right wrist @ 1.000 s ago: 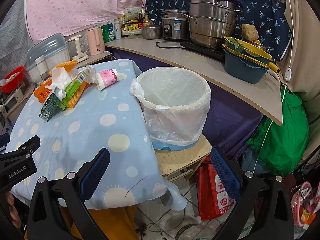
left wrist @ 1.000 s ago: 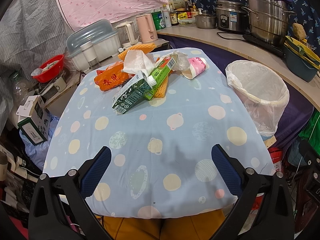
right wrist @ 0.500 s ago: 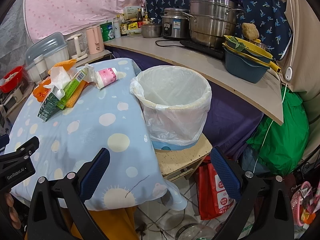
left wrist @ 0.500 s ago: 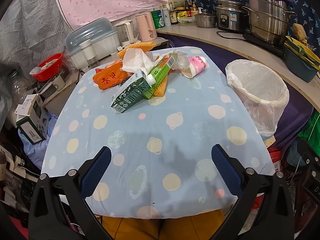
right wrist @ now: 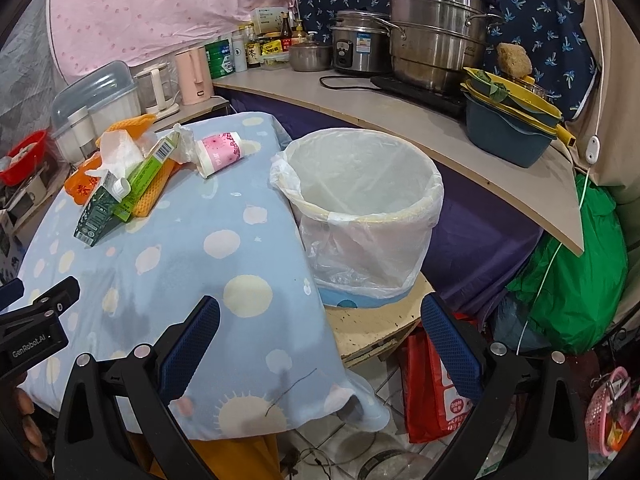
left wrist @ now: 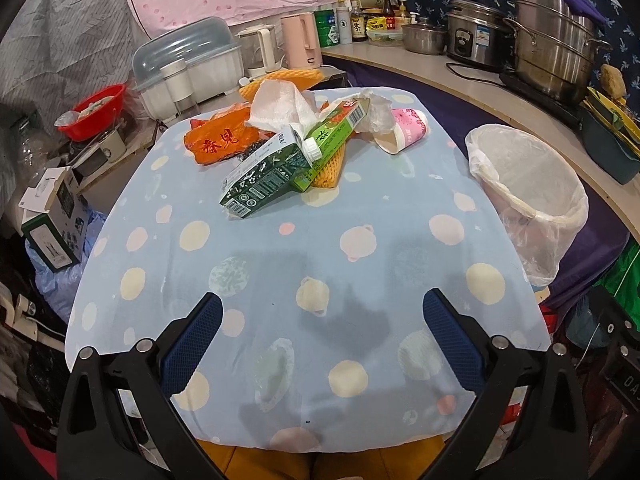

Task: Collect trash
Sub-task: 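Move the left tool toward the green-and-white milk carton and close on it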

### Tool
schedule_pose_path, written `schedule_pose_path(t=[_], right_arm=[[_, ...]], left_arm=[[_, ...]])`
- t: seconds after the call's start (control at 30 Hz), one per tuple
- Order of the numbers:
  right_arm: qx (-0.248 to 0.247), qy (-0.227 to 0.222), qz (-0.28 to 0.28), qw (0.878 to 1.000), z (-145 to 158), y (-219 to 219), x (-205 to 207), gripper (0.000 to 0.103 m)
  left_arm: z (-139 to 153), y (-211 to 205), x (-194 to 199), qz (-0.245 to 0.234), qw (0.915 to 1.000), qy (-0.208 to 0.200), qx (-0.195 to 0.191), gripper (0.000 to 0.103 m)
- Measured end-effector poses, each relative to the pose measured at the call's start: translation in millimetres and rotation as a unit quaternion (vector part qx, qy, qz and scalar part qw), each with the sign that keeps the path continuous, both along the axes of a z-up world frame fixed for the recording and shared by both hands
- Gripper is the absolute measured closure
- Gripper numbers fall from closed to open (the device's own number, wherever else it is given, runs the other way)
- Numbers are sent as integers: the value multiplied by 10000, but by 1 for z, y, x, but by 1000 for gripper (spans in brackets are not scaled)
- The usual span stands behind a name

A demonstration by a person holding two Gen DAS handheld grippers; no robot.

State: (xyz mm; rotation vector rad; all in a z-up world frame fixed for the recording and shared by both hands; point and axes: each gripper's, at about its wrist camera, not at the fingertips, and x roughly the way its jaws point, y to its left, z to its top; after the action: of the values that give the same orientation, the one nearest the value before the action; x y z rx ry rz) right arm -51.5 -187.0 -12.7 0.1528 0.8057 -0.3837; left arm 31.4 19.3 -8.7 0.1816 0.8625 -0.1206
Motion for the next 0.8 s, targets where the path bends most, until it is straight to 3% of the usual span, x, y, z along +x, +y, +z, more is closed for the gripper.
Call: schedule_pose_path(t=[0.5,0.8], right_arm=[[-52,-48,405,9992,-10,35,95,7],[78,41,578,9983,-25,53,154,7]], left_arm=[[-25,54,76,418,9991,87,-57,7],[-41,78,114,362,9993,109,-64,7]])
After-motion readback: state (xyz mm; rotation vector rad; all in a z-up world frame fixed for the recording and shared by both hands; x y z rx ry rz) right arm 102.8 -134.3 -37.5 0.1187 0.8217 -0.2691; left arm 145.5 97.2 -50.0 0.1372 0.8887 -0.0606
